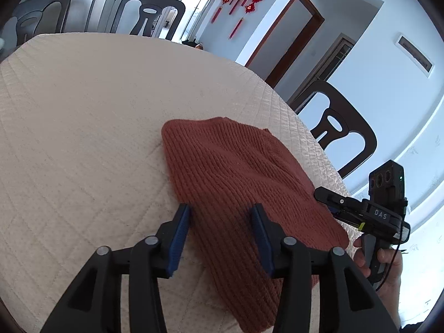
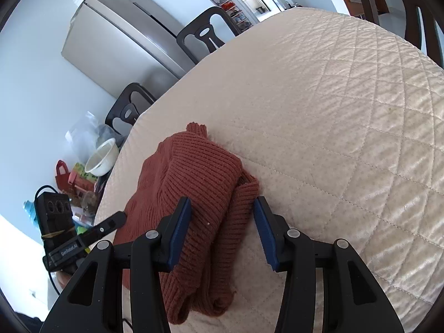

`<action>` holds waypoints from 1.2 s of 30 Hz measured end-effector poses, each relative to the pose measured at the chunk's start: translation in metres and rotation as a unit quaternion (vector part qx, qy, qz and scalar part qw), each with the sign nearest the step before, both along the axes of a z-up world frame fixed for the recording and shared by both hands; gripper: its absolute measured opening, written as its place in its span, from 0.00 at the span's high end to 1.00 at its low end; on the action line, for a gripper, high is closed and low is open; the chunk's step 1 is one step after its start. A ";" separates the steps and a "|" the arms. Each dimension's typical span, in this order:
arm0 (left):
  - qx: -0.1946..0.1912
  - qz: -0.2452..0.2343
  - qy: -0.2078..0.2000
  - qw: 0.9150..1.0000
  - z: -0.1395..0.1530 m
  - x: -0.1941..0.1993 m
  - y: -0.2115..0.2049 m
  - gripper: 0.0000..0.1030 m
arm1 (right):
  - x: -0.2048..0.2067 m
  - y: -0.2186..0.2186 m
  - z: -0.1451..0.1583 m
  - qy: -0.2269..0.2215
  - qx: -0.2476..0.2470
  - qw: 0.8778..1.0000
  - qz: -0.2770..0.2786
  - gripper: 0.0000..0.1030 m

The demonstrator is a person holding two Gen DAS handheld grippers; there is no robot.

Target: Fold small clothes

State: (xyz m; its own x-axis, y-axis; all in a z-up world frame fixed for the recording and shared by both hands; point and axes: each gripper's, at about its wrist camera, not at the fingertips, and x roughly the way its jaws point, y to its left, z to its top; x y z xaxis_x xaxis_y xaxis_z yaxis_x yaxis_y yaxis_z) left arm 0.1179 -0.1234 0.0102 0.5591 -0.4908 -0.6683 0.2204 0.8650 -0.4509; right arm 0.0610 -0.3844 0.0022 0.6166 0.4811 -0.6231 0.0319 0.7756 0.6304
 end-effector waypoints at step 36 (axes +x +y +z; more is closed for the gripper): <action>0.112 -0.007 -0.029 0.993 0.011 -0.006 -0.039 0.59 | 0.001 0.021 0.008 -0.015 -0.039 0.999 0.027 0.79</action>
State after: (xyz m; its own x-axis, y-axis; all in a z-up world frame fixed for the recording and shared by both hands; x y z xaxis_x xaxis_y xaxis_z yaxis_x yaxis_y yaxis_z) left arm 0.1122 -0.1621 0.0215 0.5944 -0.3408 -0.7284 0.2527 0.9390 -0.2331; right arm 0.0617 -0.3636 0.0102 0.6094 0.4648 -0.6423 -0.0298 0.8230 0.5673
